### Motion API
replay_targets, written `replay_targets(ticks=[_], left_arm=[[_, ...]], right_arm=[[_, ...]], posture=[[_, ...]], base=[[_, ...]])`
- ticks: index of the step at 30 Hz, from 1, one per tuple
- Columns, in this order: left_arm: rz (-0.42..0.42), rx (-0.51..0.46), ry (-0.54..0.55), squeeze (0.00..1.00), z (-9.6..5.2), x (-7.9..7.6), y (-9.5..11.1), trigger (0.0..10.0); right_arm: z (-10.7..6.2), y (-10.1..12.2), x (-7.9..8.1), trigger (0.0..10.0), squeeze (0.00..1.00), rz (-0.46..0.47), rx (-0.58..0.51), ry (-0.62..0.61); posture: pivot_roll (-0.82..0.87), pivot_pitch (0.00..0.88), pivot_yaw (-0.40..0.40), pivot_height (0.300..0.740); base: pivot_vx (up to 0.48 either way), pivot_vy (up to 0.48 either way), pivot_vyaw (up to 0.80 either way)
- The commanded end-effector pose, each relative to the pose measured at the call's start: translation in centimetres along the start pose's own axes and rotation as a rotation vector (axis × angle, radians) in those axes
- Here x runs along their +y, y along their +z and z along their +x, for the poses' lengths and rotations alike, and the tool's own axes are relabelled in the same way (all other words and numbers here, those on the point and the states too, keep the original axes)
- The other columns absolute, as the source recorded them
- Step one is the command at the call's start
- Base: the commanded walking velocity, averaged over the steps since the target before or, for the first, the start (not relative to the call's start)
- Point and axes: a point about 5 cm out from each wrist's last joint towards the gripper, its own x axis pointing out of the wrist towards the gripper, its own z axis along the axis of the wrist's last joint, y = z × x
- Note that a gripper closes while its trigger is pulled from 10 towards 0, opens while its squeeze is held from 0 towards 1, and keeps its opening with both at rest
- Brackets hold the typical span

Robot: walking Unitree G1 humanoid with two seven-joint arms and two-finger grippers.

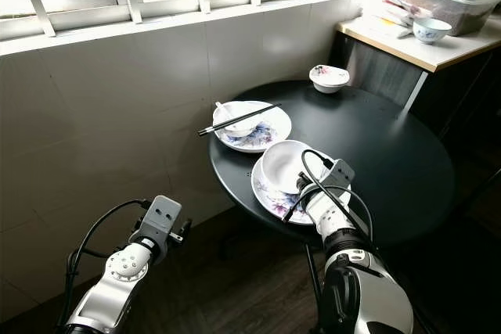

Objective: Kitchen organization

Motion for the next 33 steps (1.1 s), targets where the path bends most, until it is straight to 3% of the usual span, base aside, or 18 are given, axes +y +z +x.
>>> replay_targets(ticks=[1,8,10,11,15,19,25,33], left_arm=[[0.002,-0.019,-0.011,0.00,0.1,-0.3,0.4,10.0],[-0.003,-0.024,-0.013,0.00,0.1,-0.4,0.4,10.0],[-0.005,-0.028,-0.012,0.00,0.1,-0.3,0.4,10.0],[-0.009,-0.035,-0.010,0.00,0.1,-0.3,0.4,10.0],[-0.014,-0.045,-0.008,0.00,0.0,-0.3,0.5,10.0],[-0.046,-0.083,0.007,0.00,-0.2,-0.1,0.7,10.0],[-0.083,-0.131,0.039,0.00,-0.4,0.3,1.1,10.0],[-0.091,-0.118,0.051,0.00,-0.4,0.4,0.8,10.0]], right_arm=[[0.0,0.0,-0.1,0.0,0.00,0.031,0.013,-0.017],[-0.1,0.8,0.6,0.0,0.00,0.035,-0.062,0.021],[-0.4,2.0,2.3,0.0,0.00,-0.009,-0.155,0.131],[-0.9,3.0,3.1,0.0,0.00,-0.088,-0.263,0.169],[-1.9,4.2,4.3,0.0,0.00,-0.200,-0.414,0.220],[-4.0,4.6,7.3,0.0,0.00,-0.435,-0.588,0.387],[-5.5,2.4,9.2,0.0,0.00,-0.609,-0.618,0.566],[-6.3,1.0,9.5,0.0,0.00,-0.700,-0.613,0.644]], posture=[[0.09,0.000,-0.065,0.740],[0.09,0.000,-0.065,0.740],[0.09,0.000,-0.066,0.740],[0.09,0.000,-0.066,0.740],[0.09,0.000,-0.066,0.740],[0.09,0.000,-0.063,0.740],[0.09,0.000,-0.061,0.740],[0.09,0.000,-0.063,0.740]], base=[[0.000,0.000,0.00],[0.000,0.000,0.00],[0.000,0.000,0.00],[0.000,0.000,0.00],[0.000,0.000,0.00],[0.000,0.000,0.20],[0.000,0.000,0.80],[0.000,0.139,0.80]])
